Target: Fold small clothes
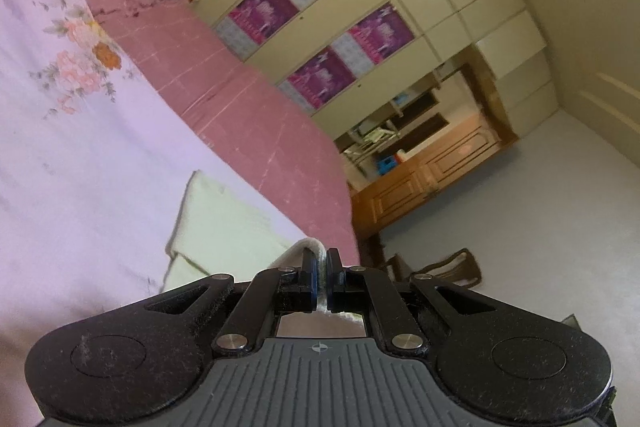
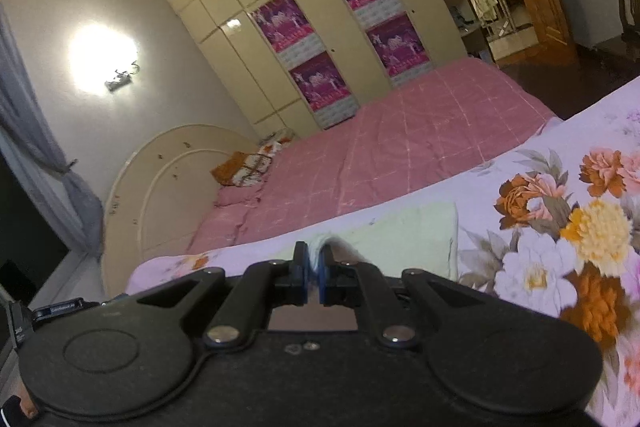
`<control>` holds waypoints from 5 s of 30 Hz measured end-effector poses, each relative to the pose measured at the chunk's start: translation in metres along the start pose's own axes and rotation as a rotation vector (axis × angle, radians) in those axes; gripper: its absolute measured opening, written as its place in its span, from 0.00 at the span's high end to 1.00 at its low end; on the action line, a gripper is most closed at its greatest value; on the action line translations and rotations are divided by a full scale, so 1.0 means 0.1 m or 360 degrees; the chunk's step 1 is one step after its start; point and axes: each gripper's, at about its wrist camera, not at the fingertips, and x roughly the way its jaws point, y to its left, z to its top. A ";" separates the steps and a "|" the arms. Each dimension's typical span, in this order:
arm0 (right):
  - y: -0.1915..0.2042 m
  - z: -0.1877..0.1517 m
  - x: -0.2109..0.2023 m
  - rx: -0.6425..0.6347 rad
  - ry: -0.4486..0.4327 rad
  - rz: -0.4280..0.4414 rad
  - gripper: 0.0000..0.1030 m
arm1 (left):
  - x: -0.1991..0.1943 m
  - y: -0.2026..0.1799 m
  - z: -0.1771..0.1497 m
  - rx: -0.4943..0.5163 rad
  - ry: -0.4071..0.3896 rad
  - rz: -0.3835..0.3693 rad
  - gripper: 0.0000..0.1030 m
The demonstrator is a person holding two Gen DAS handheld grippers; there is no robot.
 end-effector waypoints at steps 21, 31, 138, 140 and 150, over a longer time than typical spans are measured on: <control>-1.25 0.05 2.34 0.0286 0.0177 -0.0237 0.94 | 2.56 0.87 0.40 0.0080 0.0288 0.0132 0.96; -1.24 -0.13 2.45 0.0050 0.0018 -0.0258 0.66 | 2.76 0.92 0.33 0.0177 0.0221 0.0084 0.93; 0.06 -1.34 2.02 -0.0825 0.0326 -0.0391 0.67 | 1.85 -0.57 -0.94 0.1225 0.0230 0.0514 0.26; 0.18 -1.55 2.01 -0.0917 0.0368 -0.0389 0.66 | 1.80 -0.55 -1.07 0.1258 0.0246 0.0549 0.26; 0.24 -1.63 1.74 -0.0781 0.0235 -0.0396 0.66 | 1.56 -0.59 -1.06 0.1177 0.0223 0.0535 0.26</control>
